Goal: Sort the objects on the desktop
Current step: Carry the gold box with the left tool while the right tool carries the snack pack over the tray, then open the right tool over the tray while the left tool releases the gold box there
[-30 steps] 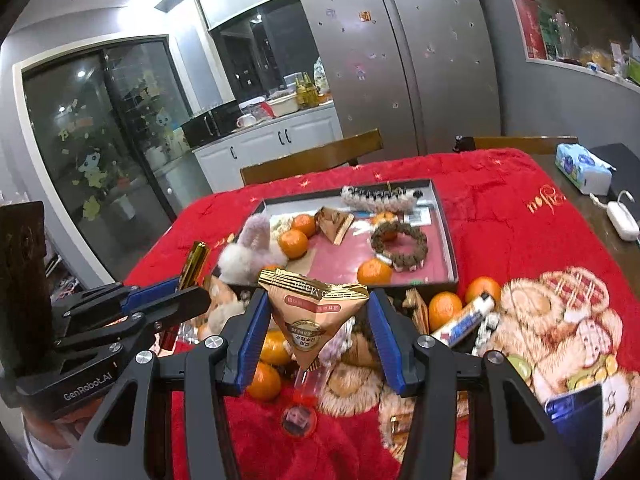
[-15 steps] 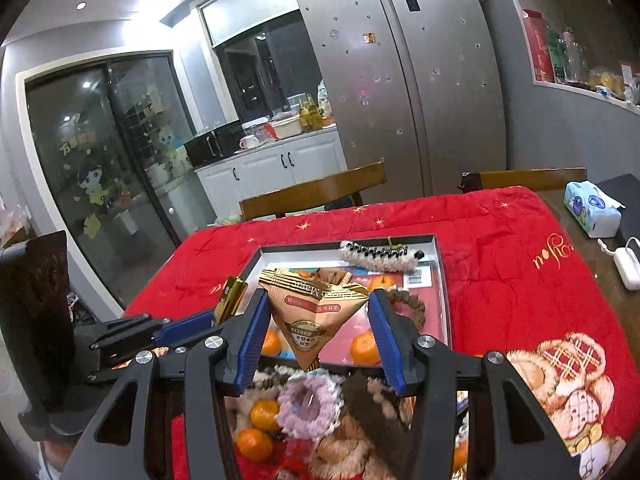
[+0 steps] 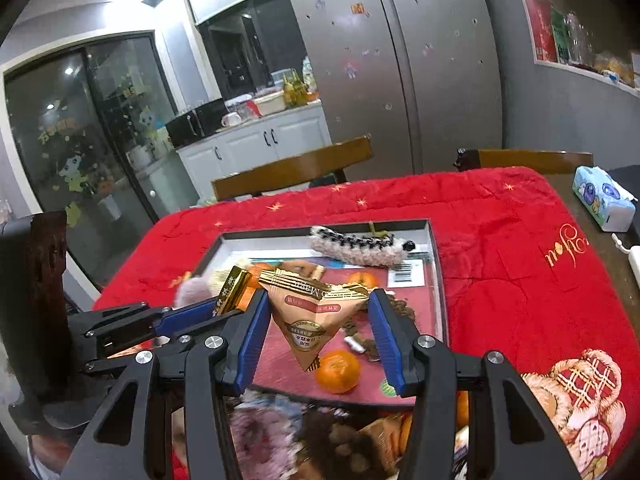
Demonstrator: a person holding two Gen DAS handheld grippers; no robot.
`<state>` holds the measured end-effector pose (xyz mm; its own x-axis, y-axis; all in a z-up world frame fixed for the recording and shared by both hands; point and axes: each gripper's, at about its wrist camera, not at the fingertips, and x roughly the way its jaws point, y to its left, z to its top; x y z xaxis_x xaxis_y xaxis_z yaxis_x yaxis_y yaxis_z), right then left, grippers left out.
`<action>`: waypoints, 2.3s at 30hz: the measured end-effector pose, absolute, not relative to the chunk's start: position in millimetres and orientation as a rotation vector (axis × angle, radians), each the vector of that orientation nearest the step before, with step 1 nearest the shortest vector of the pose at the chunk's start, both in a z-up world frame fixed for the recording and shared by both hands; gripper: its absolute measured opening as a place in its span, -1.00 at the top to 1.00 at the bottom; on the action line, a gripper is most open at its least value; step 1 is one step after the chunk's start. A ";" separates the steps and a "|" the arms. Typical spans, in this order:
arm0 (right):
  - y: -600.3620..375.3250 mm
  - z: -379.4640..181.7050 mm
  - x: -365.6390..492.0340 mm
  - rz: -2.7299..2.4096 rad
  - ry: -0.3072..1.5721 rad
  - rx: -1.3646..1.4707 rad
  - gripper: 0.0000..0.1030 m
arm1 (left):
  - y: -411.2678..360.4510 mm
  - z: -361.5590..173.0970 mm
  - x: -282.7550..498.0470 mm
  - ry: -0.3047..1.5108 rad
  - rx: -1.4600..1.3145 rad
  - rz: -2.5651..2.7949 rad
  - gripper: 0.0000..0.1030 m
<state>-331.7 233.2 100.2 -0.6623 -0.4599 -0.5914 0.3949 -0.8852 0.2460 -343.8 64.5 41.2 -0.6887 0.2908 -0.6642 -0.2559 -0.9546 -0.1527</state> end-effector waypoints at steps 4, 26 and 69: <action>229.4 80.7 -353.3 -2.487 -0.124 1.011 0.06 | 65.2 23.8 -367.6 -0.075 -1.116 2.639 0.58; 234.1 46.9 -374.8 -2.490 -0.110 1.126 0.06 | 80.4 -14.9 -391.1 -0.072 -1.248 2.570 0.58; 251.7 75.1 -362.1 -2.452 -0.257 0.948 -1.00 | 79.1 4.7 -384.4 -0.047 -1.233 2.591 -0.82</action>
<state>-362.1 251.7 75.1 -0.6356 -0.5106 -0.5790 0.3796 -0.8598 0.3415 -384.4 79.1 4.7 -0.6010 0.2565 -0.7570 -0.2287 -0.9627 -0.1447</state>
